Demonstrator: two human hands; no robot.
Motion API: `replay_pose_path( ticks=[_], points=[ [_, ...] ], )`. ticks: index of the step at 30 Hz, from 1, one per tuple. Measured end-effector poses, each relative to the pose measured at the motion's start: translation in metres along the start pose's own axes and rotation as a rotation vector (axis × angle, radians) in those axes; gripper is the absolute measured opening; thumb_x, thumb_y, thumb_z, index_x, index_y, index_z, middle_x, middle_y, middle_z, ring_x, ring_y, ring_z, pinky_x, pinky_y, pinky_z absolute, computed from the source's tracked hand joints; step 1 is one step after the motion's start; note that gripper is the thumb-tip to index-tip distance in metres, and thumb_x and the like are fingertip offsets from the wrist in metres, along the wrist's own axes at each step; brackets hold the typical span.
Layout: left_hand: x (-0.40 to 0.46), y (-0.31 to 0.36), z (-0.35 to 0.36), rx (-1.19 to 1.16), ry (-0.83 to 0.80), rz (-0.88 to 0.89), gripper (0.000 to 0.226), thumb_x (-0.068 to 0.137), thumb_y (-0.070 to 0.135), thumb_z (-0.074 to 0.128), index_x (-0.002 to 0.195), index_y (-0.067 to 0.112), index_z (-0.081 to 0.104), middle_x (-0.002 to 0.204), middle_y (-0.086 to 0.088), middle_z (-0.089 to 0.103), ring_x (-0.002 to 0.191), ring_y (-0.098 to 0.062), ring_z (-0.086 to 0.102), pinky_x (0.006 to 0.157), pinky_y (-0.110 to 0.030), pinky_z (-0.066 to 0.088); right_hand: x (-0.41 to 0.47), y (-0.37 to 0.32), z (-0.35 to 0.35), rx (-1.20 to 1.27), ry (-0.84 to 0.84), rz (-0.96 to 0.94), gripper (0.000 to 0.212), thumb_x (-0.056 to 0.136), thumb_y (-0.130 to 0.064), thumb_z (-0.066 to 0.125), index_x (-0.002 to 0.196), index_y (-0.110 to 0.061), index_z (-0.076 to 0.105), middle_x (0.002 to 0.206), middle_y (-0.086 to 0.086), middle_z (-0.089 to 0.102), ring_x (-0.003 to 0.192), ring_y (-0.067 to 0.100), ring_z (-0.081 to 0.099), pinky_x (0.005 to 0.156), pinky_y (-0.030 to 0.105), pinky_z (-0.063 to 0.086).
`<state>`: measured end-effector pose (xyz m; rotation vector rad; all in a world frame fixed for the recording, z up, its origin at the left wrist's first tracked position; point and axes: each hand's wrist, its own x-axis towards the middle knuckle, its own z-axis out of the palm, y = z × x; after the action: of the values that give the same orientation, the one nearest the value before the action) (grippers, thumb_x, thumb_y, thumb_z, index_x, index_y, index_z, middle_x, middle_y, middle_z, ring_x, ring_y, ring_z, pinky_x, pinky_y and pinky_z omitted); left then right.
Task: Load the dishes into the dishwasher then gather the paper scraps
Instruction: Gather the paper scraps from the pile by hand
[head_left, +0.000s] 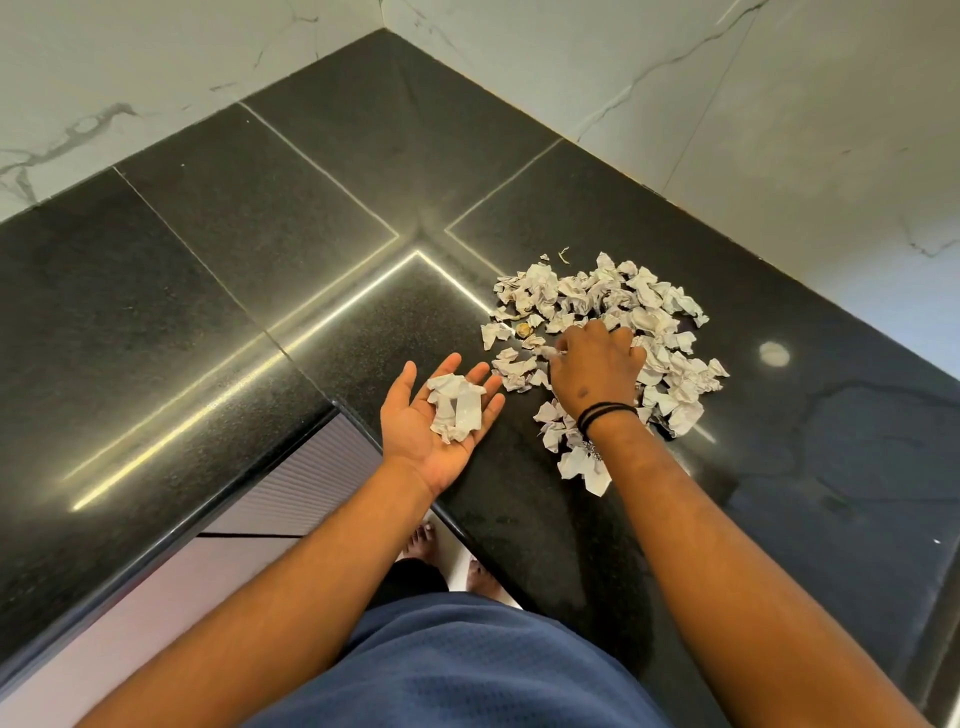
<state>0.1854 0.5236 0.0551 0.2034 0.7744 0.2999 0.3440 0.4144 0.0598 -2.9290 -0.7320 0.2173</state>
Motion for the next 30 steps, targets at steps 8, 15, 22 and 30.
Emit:
replay_pose_path(
  ticks=[8,15,22,30],
  points=[
    [0.002,0.004,0.002,0.014,0.004,0.02,0.057,0.1,0.052,0.048,0.133,0.008,0.061,0.127,-0.024,0.067,0.113,-0.043,0.067,0.101,-0.053,0.05,-0.035,-0.023,-0.026,0.468,0.115,-0.019,0.018,0.09,-0.046,0.065,0.092,-0.028,0.071,0.102,-0.007,0.065,0.106,0.023,0.051,0.084,0.038,0.036],
    [0.005,0.0,0.006,0.036,-0.042,-0.025,0.06,0.1,0.056,0.044,0.136,0.011,0.059,0.13,-0.025,0.064,0.122,-0.04,0.062,0.109,-0.056,0.044,-0.081,-0.07,-0.01,0.641,0.018,-0.206,0.031,0.079,-0.056,0.062,0.096,-0.031,0.073,0.098,-0.006,0.064,0.098,0.021,0.057,0.086,0.043,0.046],
    [0.007,0.011,-0.004,-0.002,-0.034,0.012,0.041,0.101,0.036,0.042,0.122,0.011,0.067,0.132,-0.023,0.064,0.115,-0.042,0.065,0.099,-0.053,0.051,-0.036,-0.009,-0.007,0.52,0.129,-0.044,0.013,0.088,-0.023,0.064,0.097,-0.022,0.074,0.094,0.0,0.069,0.094,0.027,0.06,0.085,0.036,0.047],
    [0.006,0.005,-0.006,0.004,-0.009,0.013,0.043,0.101,0.034,0.043,0.13,0.01,0.064,0.13,-0.024,0.065,0.117,-0.042,0.065,0.1,-0.053,0.05,-0.03,-0.017,-0.004,0.229,-0.06,-0.185,0.038,0.081,-0.051,0.065,0.111,-0.028,0.07,0.105,-0.003,0.066,0.106,0.03,0.056,0.087,0.043,0.05]
  ],
)
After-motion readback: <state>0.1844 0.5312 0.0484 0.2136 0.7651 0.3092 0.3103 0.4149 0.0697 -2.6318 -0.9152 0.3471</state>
